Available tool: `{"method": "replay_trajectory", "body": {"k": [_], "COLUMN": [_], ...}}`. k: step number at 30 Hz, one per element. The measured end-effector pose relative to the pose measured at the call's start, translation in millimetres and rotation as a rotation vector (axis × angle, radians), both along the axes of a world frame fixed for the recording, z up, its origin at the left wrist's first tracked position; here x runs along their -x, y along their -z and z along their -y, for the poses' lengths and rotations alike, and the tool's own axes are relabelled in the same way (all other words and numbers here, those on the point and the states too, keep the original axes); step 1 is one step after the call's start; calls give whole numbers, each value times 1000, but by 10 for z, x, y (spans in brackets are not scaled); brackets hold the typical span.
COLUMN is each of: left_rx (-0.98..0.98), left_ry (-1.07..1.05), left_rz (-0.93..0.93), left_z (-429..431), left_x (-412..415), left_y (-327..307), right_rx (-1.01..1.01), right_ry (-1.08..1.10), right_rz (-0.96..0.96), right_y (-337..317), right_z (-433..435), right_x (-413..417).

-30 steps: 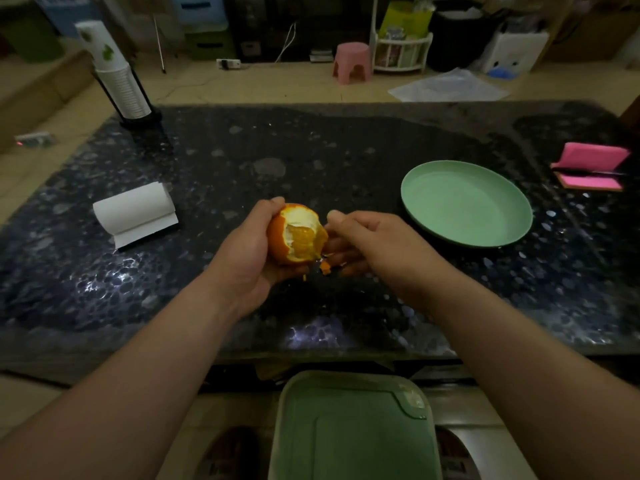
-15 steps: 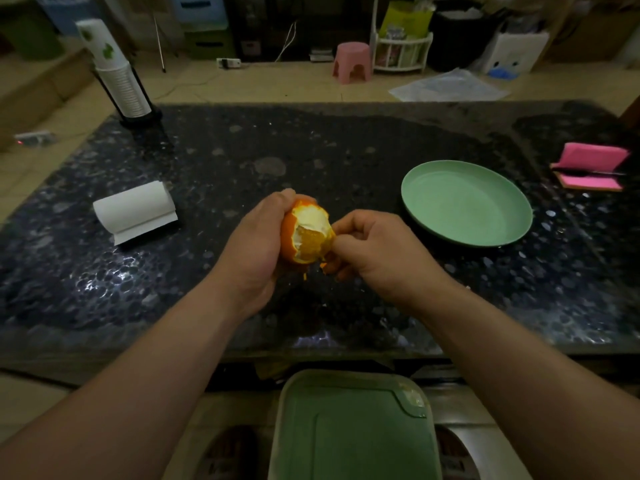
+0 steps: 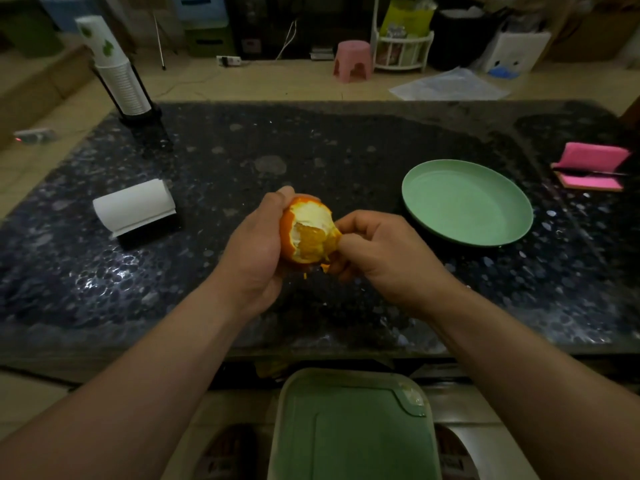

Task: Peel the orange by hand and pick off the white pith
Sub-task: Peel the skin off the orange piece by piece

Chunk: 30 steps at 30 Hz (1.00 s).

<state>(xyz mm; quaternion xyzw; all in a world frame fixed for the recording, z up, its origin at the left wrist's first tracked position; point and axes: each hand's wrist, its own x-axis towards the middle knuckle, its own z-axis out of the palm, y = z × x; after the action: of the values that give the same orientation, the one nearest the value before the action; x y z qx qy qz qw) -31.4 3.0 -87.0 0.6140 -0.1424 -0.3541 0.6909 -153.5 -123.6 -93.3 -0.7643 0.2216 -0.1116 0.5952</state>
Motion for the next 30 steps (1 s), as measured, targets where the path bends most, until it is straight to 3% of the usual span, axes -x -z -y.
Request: {"method": "replay_trajectory", "body": {"k": [9, 22, 27, 30], "left_rx": [31, 25, 59, 89], "left_ry": [-5, -14, -41, -47], "left_rz": [-80, 153, 52, -57], "left_z": [1, 32, 37, 29], "left_x": [-49, 83, 118, 109], "left_y": [-25, 30, 7, -7], "right_rx": [-163, 206, 199, 86], "right_ry": [-95, -33, -16, -9], "right_rz": [11, -38, 10, 54], "right_y": [-81, -38, 10, 17], "right_z": [83, 37, 31, 25], "right_x": [30, 39, 38, 29]}}
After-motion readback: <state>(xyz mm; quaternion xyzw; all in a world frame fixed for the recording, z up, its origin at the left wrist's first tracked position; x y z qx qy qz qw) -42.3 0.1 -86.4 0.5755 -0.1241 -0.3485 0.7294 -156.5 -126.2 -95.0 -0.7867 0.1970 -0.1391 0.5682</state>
